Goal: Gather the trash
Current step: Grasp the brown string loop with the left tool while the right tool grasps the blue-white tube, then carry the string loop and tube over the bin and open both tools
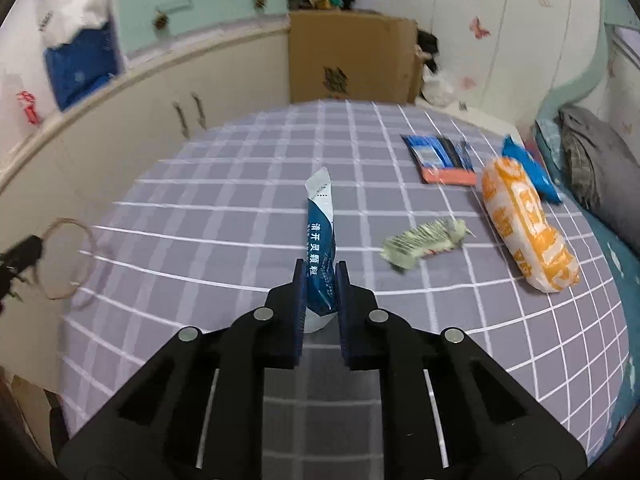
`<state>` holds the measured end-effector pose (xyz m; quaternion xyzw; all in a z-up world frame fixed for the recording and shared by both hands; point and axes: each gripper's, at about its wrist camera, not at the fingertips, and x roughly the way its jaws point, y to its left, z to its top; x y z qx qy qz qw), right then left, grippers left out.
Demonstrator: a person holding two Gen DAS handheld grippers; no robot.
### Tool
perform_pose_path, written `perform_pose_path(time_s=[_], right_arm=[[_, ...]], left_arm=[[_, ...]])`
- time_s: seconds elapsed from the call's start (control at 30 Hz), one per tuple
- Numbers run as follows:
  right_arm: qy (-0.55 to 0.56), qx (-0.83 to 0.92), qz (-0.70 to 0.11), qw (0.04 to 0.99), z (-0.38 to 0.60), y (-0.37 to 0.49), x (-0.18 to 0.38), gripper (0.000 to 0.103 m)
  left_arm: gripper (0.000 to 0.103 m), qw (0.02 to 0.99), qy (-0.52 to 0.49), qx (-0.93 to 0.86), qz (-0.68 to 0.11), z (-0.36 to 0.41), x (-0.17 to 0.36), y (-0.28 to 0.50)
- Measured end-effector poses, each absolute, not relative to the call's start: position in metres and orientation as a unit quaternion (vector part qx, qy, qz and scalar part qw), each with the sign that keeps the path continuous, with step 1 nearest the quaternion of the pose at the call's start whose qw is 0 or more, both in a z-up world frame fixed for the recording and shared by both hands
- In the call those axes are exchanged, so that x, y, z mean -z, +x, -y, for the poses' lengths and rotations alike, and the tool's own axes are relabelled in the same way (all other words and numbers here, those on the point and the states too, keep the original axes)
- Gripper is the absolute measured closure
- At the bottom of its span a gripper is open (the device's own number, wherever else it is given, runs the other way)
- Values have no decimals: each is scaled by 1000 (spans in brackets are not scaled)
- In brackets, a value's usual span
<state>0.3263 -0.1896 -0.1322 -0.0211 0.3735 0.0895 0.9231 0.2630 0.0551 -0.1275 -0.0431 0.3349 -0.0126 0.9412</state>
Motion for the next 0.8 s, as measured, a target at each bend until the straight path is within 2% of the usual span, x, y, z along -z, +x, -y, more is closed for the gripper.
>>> perform_pose_path(time_s=[0.43, 0.6, 0.8], right_arm=[[13, -258, -312, 914, 61, 259, 87, 89], [2, -308, -319, 896, -4, 247, 97, 89], [-9, -342, -353, 871, -72, 248, 134, 89]], left_arm=[[101, 952, -48, -70, -296, -136, 132, 205], [101, 943, -65, -103, -310, -180, 150, 193], [101, 926, -87, -134, -342, -226, 182, 191]])
